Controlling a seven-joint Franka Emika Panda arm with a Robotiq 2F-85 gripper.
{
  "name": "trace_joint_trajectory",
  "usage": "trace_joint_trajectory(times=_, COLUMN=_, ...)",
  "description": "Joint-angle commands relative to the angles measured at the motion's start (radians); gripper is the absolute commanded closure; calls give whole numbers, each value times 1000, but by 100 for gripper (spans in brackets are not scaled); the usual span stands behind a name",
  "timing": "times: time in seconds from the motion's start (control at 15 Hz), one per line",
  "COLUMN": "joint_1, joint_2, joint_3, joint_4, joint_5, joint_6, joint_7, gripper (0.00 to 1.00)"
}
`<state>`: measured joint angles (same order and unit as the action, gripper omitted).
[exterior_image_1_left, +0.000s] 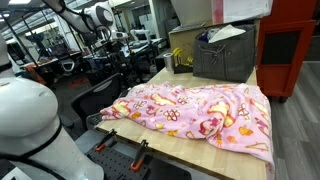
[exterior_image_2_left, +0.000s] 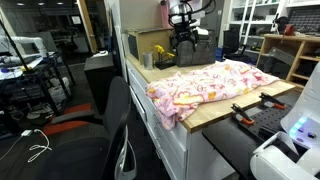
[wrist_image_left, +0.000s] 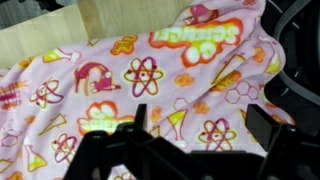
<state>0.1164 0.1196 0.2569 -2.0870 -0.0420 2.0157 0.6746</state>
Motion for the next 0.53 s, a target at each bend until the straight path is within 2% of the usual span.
trace_joint_trajectory(times=0.0, joint_1=75, joint_2=149, joint_3=-38, joint_4=111, joint_5=-45, joint_6=-4, joint_7=11, gripper=0)
trace_joint_trajectory(times=0.07, joint_1=91, joint_2=175, joint_3=-43, joint_4=129, joint_5=-39, joint_6=-18, joint_7=-6, gripper=0)
trace_joint_trajectory(times=0.2, joint_1=97, joint_2=143, joint_3=-26, joint_4=117, joint_5=39, joint_6=-47, joint_7=-153, gripper=0)
trace_joint_trajectory(times=0.27, joint_1=116, joint_2=163, joint_3=-56, joint_4=100, joint_5=7, joint_6=-3, joint_7=-72, gripper=0)
trace_joint_trajectory(times=0.47, joint_1=130, joint_2=162, joint_3=-52, joint_4=110, joint_5=29, joint_6=-11, joint_7=-128, gripper=0)
